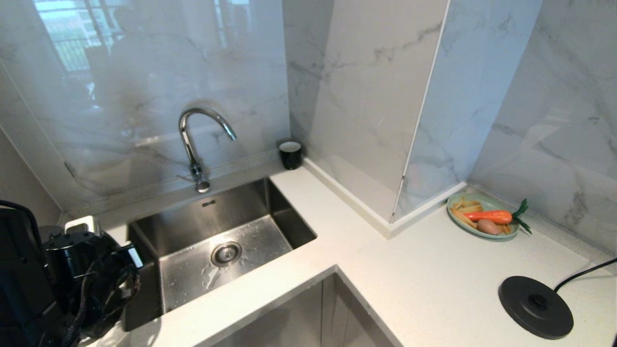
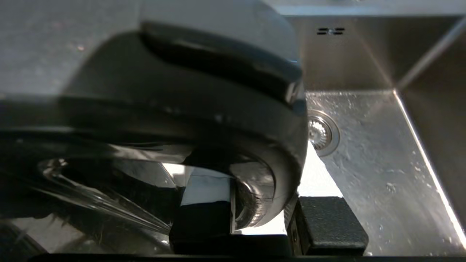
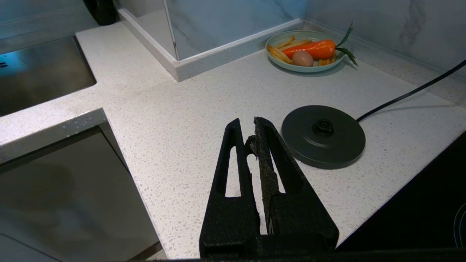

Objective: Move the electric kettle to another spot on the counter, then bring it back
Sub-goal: Grab the kettle

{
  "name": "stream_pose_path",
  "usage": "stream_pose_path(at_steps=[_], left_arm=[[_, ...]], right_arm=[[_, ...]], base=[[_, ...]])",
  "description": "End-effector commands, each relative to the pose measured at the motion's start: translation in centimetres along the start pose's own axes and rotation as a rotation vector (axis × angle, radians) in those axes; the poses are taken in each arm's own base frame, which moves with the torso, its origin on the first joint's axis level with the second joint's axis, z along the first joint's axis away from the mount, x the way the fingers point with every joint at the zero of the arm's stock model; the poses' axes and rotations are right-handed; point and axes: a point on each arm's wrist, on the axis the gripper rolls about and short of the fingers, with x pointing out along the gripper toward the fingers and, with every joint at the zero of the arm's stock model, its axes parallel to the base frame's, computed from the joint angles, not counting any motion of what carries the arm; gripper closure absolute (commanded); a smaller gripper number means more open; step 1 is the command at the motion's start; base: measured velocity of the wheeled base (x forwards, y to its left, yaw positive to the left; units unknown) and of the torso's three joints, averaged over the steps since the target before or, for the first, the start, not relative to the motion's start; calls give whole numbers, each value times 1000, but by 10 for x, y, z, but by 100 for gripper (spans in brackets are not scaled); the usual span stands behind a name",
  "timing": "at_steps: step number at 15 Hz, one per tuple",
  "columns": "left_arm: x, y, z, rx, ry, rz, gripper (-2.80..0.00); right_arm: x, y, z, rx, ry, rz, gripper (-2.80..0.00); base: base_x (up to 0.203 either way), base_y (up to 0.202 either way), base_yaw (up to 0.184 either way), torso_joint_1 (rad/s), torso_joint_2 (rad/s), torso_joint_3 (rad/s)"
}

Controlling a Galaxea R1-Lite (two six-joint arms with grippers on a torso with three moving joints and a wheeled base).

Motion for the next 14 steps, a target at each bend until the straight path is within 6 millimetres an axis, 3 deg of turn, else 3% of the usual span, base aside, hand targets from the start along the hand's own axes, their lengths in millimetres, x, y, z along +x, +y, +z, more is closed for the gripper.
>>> stream_pose_path(at_steps=[1, 7, 10, 14], left_arm=[[0, 0, 1, -5, -9, 3, 0], [-2, -1, 5, -5, -26, -1, 0], [-12, -9, 18, -11, -76, -42, 0], [-17, -18, 21, 15, -89, -75, 0]], right_arm=[[0, 0, 0, 0, 0, -1, 0], [0, 0, 0, 0, 0, 0, 0], [0, 0, 0, 0, 0, 0, 0], [0, 0, 0, 0, 0, 0, 0]], base=[[0, 0, 0, 0, 0, 0], [0, 0, 0, 0, 0, 0], [0, 0, 0, 0, 0, 0], [0, 0, 0, 0, 0, 0]])
